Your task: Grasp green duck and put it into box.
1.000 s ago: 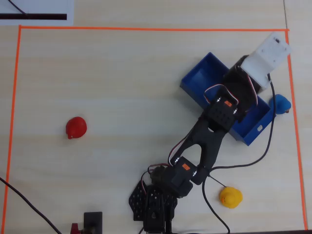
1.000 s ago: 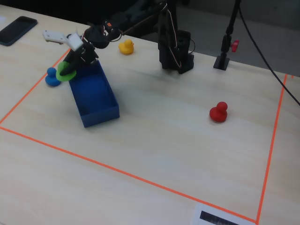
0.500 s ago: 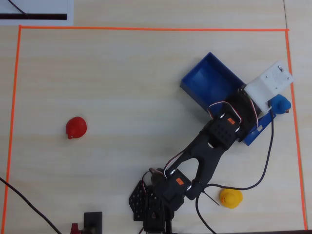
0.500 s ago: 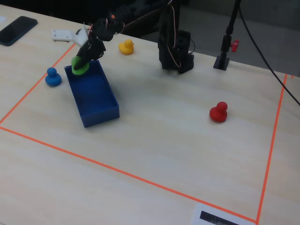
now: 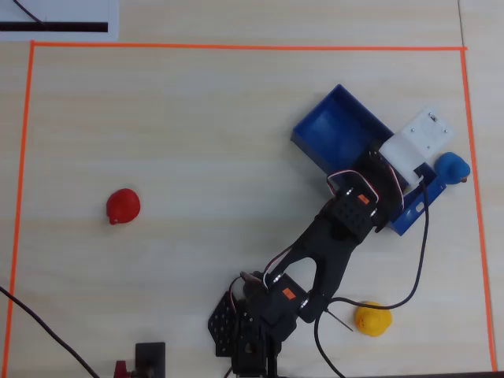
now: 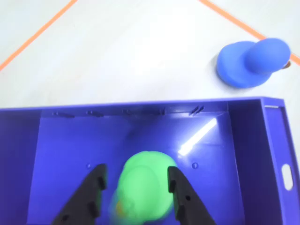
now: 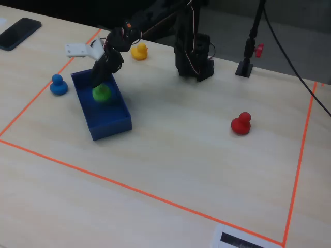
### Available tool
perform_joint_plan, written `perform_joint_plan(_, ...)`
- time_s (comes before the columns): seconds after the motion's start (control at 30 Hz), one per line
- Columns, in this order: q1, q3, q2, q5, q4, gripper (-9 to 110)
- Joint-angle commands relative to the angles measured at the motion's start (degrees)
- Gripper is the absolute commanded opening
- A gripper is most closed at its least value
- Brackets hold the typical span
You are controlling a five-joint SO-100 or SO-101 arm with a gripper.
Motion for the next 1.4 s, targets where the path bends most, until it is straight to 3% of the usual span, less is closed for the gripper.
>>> perform_joint_plan(0.0, 1.14, -2.90, 0.09, -0.79, -1.58, 19)
perform_joint_plan(0.27, 0.18, -3.34, 2.90, -0.70, 0.62, 18)
perform_joint_plan(0.4, -7.29, -4.66, 8.61, -0.79, 7.65, 0)
perform_joint_plan(0.43, -9.76, -3.87, 10.99, -0.97, 8.96, 0)
perform_joint_plan(0.7, -25.05, 23.73, 45.35, -9.05, 11.87, 0)
perform_joint_plan(0.87, -33.49, 36.83, 66.45, -10.99, 26.98, 0)
perform_joint_plan(1.37, -46.49, 56.16, 88.24, -10.46, 47.64, 0)
